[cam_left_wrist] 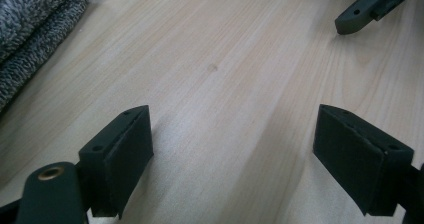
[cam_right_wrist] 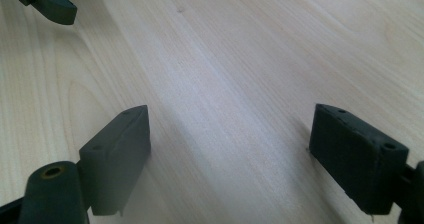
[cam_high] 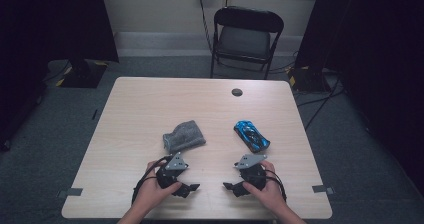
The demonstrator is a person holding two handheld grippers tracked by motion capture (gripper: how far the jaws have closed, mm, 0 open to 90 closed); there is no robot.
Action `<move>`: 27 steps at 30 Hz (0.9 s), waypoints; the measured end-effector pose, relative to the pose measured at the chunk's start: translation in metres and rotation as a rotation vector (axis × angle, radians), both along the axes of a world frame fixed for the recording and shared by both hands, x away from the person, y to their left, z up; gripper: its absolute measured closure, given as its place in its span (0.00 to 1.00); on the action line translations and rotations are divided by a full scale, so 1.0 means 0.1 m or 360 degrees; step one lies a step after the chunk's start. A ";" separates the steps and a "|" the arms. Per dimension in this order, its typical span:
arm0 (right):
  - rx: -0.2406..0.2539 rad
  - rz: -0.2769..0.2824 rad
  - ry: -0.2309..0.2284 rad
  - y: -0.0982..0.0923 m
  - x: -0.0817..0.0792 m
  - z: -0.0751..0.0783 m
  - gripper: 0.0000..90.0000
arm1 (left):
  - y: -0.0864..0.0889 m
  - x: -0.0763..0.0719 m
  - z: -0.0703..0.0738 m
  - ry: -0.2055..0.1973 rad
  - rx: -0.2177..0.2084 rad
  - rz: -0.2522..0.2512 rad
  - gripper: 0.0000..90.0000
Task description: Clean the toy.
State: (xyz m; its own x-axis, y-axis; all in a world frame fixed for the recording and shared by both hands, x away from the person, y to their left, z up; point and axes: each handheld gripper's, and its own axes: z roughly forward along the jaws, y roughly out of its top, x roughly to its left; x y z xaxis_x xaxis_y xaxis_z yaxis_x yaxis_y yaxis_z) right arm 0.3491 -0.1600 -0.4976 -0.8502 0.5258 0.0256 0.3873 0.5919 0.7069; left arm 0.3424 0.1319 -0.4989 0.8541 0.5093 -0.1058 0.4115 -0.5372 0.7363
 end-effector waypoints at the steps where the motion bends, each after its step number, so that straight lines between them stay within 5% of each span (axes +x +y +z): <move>1: -0.0004 0.0010 -0.0026 0.00 -0.01 -0.01 0.18 | 0.00 0.00 0.00 -0.0016 0.0015 -0.0017 0.17; 10: 0.0034 0.0008 -0.0060 -0.02 -0.03 -0.04 0.17 | 0.00 -0.04 -0.03 -0.0102 0.0056 -0.0075 0.16; 27: 0.0030 0.0045 -0.0056 -0.02 -0.02 -0.04 0.15 | -0.01 -0.04 -0.03 -0.0113 0.0087 -0.0080 0.13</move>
State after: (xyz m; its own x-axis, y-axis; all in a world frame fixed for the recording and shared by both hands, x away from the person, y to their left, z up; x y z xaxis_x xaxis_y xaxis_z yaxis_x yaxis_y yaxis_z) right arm 0.3473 -0.1625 -0.5021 -0.8652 0.5014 0.0050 0.3454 0.5886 0.7309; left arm 0.3382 0.1306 -0.5020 0.8831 0.4689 -0.0176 0.3310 -0.5960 0.7316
